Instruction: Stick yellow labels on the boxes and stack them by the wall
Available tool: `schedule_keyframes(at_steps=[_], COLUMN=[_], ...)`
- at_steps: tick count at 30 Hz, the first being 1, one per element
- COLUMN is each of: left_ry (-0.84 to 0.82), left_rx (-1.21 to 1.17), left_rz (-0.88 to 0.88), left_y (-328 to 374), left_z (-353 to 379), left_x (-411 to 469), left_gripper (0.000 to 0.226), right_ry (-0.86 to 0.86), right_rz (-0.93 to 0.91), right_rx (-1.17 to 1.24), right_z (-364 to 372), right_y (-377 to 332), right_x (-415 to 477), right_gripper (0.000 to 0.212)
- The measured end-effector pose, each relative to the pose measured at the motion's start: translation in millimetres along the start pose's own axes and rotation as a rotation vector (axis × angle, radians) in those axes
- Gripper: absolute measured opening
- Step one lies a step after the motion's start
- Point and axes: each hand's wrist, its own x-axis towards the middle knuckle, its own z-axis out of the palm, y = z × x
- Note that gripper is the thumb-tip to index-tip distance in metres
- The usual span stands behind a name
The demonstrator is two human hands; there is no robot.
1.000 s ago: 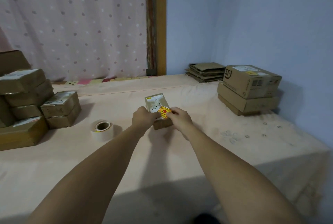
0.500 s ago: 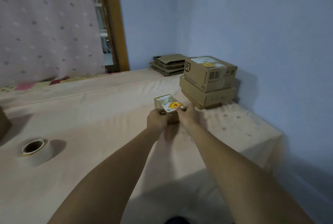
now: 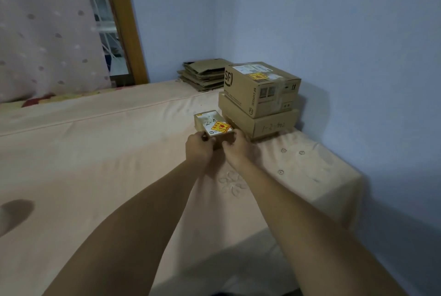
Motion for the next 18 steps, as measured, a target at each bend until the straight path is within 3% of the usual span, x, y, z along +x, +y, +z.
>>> schedule_keyframes(at_steps=[5, 18], left_ry=[0.002, -0.038], left_rx=[0.011, 0.051], left_rz=[0.001, -0.009], left_y=[1.7, 4.0], left_z=[6.4, 4.7], left_x=[8.7, 8.1], left_gripper=[0.034, 0.041], right_ry=[-0.026, -0.083], right_rz=[-0.033, -0.088], right_rx=[-0.014, -0.106], right_z=[-1.7, -9.4], right_y=[2.7, 5.9], right_x=[4.8, -5.0], right_gripper=[0.059, 0.051])
